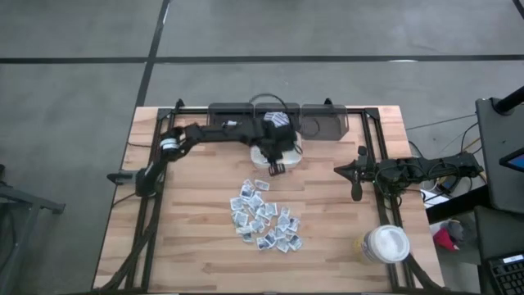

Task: Pick & Place First Aid Supplies
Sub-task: Put the blue alcohol pad into the white bin

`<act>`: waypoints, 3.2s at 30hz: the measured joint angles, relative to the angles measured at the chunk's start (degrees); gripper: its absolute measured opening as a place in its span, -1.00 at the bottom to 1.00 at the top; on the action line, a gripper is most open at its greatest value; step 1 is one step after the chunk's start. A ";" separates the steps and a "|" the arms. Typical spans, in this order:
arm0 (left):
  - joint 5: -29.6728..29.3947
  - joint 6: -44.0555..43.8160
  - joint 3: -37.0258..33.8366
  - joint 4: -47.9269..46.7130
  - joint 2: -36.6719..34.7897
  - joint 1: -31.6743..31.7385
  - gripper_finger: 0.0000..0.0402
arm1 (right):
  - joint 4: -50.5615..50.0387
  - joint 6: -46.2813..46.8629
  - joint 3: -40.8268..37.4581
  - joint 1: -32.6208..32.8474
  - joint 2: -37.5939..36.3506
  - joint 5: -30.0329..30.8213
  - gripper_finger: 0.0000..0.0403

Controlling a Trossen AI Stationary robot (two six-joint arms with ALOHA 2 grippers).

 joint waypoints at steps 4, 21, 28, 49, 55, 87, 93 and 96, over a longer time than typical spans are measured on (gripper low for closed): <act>2.77 2.43 -0.02 -0.35 0.00 3.98 -1.00 | 0.00 -0.16 -0.01 0.01 0.00 0.00 -0.91; 8.10 3.40 -5.18 8.05 1.55 6.34 -1.00 | -0.02 -0.16 0.00 0.02 0.00 0.15 -0.91; 7.86 3.53 -5.77 8.83 1.57 6.75 -1.00 | -0.02 -0.14 -0.02 0.02 0.00 0.15 -0.91; 7.86 -14.41 -5.73 -6.55 -6.95 1.31 -0.22 | -0.02 -0.15 -0.01 0.02 -0.04 0.01 -0.91; 7.81 -16.30 -8.16 -7.89 -9.49 -7.18 -0.22 | -0.02 -0.15 0.00 0.00 -0.02 0.02 -0.91; 0.95 -40.50 -27.17 7.59 -9.51 -34.41 -0.24 | 0.00 -0.13 0.00 0.00 -0.02 0.02 -0.91; -1.12 -41.32 -27.30 7.74 -9.51 -34.33 -0.26 | 0.00 -0.14 -0.01 0.01 -0.02 0.02 -0.91; -1.14 -41.32 -27.30 8.28 -9.51 -34.32 -0.26 | 0.00 -0.13 -0.01 0.02 -0.01 0.02 -0.91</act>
